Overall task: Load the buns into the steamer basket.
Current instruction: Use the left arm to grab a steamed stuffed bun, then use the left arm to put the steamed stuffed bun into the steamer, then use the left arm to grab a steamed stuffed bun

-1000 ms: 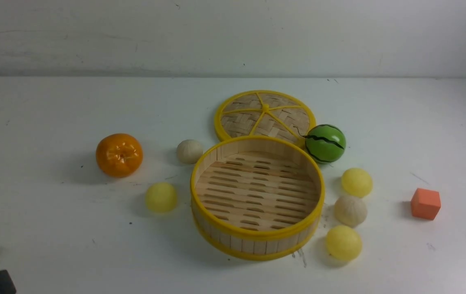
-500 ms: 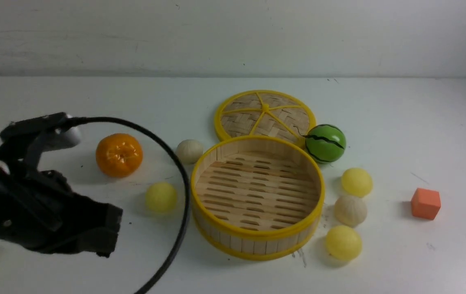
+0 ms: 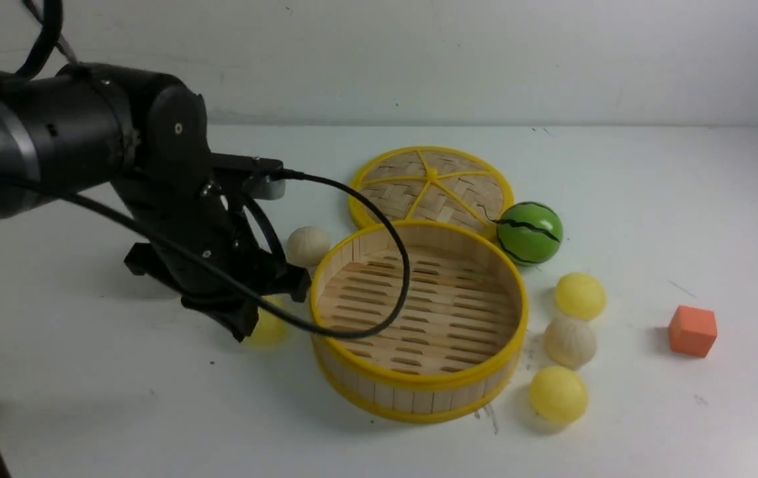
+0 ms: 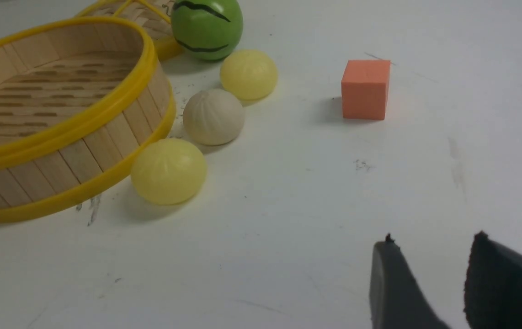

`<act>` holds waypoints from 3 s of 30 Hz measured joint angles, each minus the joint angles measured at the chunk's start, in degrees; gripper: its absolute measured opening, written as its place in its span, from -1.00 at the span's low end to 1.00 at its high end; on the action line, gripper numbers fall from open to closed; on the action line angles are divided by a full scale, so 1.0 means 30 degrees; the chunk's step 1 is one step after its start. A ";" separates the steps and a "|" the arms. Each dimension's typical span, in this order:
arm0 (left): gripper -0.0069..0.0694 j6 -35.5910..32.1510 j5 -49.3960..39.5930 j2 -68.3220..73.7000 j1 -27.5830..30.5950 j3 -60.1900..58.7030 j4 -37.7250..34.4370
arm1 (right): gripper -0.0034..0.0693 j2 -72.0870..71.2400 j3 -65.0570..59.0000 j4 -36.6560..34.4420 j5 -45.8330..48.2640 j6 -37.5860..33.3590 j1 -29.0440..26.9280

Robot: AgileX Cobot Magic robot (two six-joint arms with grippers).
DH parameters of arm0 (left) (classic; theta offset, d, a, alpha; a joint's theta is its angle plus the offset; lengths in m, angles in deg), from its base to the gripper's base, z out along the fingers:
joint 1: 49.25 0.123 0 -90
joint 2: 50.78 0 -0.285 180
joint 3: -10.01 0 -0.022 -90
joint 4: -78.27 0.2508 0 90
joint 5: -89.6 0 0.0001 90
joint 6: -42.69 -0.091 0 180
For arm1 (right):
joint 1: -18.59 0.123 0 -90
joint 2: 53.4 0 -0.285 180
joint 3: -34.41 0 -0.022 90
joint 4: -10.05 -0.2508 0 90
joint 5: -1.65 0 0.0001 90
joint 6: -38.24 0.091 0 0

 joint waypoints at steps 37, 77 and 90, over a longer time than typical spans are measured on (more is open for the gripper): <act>-0.21 -0.0767 0.1156 0.6008 0.0717 0.4275 0.1029 | -0.25 0.0000 0.0000 0.0000 0.0000 0.0000 0.0000; -0.56 0.0292 -0.1783 0.8856 -0.3033 1.1515 0.2659 | -0.25 0.0000 0.0000 0.0000 0.0000 0.0000 0.0000; 0.10 0.0385 -0.4501 0.5788 -0.2275 1.3814 0.1958 | -0.25 0.0000 0.0000 0.0000 0.0000 0.0000 0.0000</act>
